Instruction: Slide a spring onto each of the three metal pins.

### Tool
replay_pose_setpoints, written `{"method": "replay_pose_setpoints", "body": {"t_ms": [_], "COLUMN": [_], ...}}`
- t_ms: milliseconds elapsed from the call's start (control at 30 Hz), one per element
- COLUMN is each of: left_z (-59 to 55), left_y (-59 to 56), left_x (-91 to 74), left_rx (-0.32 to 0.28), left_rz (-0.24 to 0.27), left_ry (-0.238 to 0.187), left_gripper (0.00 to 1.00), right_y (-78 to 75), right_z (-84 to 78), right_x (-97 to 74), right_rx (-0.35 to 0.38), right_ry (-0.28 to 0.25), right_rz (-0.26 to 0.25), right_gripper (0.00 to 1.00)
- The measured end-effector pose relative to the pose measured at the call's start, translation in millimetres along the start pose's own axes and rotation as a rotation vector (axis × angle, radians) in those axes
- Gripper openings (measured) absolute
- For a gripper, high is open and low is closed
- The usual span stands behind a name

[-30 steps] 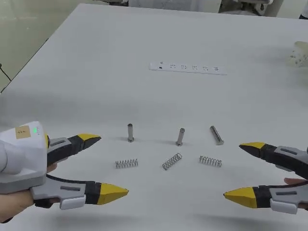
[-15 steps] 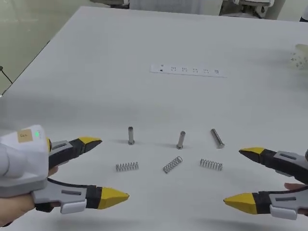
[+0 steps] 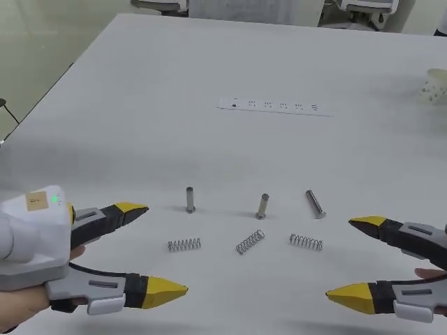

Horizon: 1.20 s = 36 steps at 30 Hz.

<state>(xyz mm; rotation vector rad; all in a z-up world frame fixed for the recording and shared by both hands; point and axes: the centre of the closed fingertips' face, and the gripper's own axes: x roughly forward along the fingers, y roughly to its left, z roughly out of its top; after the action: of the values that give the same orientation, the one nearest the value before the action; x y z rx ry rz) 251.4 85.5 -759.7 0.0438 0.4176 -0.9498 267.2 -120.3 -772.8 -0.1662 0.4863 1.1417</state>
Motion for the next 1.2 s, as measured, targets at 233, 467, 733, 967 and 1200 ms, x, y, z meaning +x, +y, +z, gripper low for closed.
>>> {"method": "replay_pose_setpoints", "body": {"t_ms": [233,467,733,967,1200], "left_z": [-2.4,-2.2,-3.0,-3.8,-4.1], "left_y": [2.0,3.1,1.8,4.8,6.2], "left_x": [-1.9,-1.7,0.7,2.0,2.9], "left_rx": [-0.005,-0.013,-0.018,-0.017,-0.011], "left_rz": [0.004,0.006,-0.002,0.002,0.0], "left_ry": [0.004,-0.003,-0.002,-0.001,0.003], "left_gripper": [0.85,0.87,0.93,0.98,0.98], "right_y": [-0.4,-0.1,-0.8,-1.7,-3.6], "right_z": [-2.6,-2.4,-2.8,-3.5,-11.0], "right_x": [0.8,2.7,4.8,6.1,6.4], "right_rx": [-0.003,-0.002,0.004,0.009,0.009], "right_ry": [0.006,0.002,0.002,0.005,0.024], "right_rz": [0.002,-0.001,-0.015,-0.021,-0.024], "right_gripper": [0.82,0.86,0.93,0.96,0.99]}}
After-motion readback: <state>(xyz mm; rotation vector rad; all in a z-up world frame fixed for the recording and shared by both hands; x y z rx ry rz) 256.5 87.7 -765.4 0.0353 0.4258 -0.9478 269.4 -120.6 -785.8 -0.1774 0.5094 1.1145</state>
